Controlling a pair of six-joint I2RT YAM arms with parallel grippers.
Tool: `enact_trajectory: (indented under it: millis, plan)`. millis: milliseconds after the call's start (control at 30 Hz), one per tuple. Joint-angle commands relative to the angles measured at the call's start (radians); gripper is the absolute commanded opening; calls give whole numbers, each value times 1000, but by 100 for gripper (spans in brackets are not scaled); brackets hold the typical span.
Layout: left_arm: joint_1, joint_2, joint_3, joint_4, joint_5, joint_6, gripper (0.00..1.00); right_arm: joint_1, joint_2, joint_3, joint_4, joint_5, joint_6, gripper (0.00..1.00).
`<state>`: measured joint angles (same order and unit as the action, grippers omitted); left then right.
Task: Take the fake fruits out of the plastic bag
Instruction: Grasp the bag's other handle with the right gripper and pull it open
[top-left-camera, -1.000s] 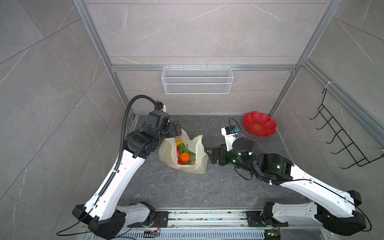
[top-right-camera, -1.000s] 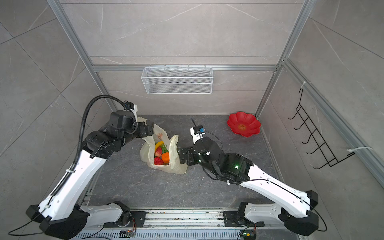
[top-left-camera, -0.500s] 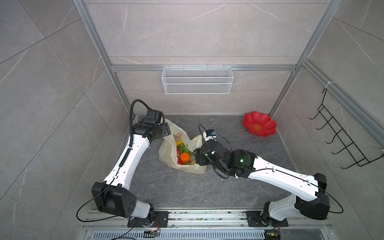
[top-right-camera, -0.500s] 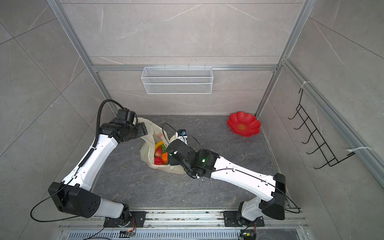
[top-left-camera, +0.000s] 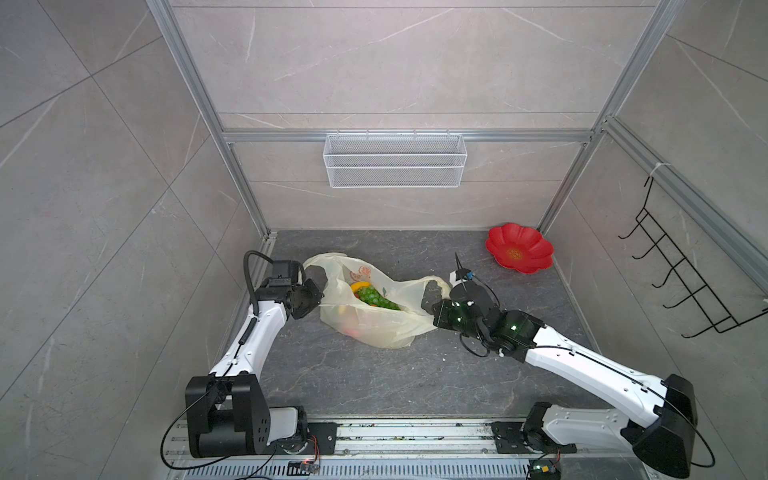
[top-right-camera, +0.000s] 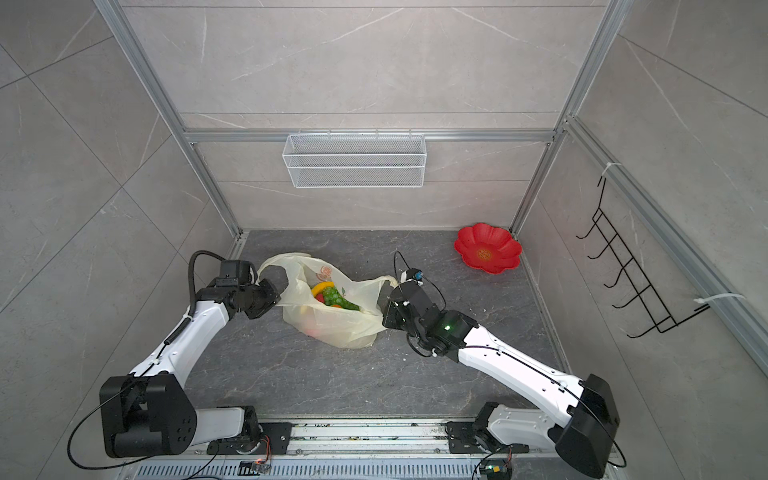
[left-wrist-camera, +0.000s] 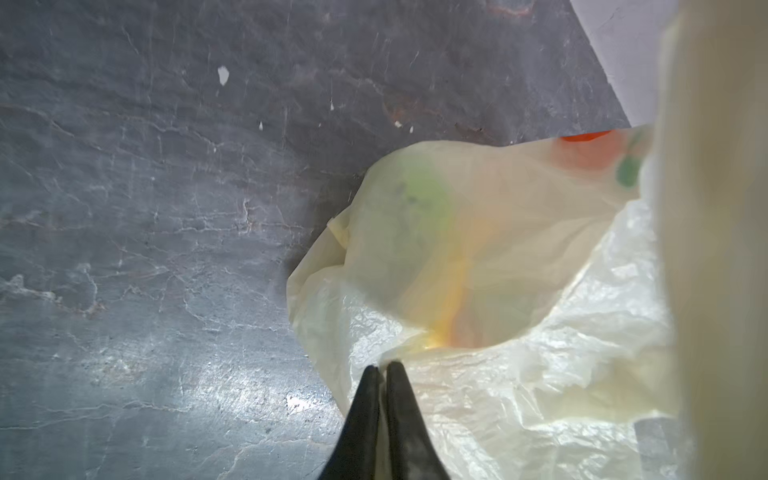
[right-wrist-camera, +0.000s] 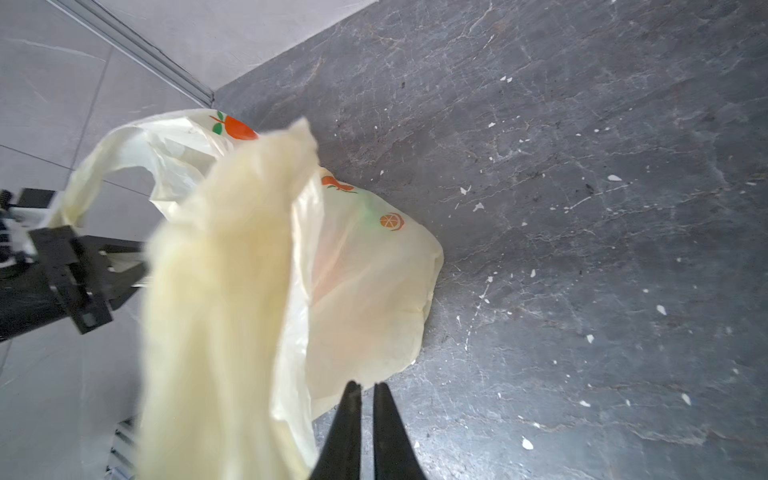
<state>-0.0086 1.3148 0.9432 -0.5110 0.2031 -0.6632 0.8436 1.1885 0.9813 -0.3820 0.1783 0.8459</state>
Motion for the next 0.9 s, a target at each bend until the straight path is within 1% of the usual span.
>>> enact_trajectory:
  millis: [0, 133, 200, 300, 367, 467, 533, 600, 667, 700, 767, 800, 867]
  plan:
    - [24, -17, -61, 116, 30, -67, 8, 3, 0, -102, 172, -77, 30, 10]
    - [78, 52, -122, 132, 27, -89, 8, 3, 89, -265, 340, -105, 137, 6]
    - [86, 79, -131, 134, 31, -93, 9, 3, 126, -312, 393, -104, 163, 4]
    - [86, 71, -136, 127, 45, -88, 19, 10, 162, -344, 456, -118, 167, 2]
    - [85, 37, -138, 113, 47, -89, 27, 34, 166, -329, 446, -96, 154, 2]
    - [82, -63, -139, 45, 18, -82, 45, 90, 170, -280, 386, -31, 104, 3]
    - [74, -155, -132, -22, -34, -75, 54, 127, 180, -247, 351, 7, 75, 3]
    - [51, -260, -108, -124, -129, -77, 61, 158, 195, -222, 323, 41, 58, 3]
    - [30, -328, -62, -236, -219, -79, 68, 176, 207, -213, 318, 52, 52, 3]
    - [31, -353, -39, -279, -239, -76, 69, 183, 214, -209, 318, 56, 50, 3]
    - [28, -381, -5, -313, -229, -65, 70, 194, 225, -204, 321, 63, 48, 3]
    - [19, -378, 14, -319, -209, -60, 71, 200, 233, -202, 322, 67, 48, 2]
    - [-23, -340, 66, -339, -206, -45, 71, 211, 245, -195, 328, 70, 47, 2]
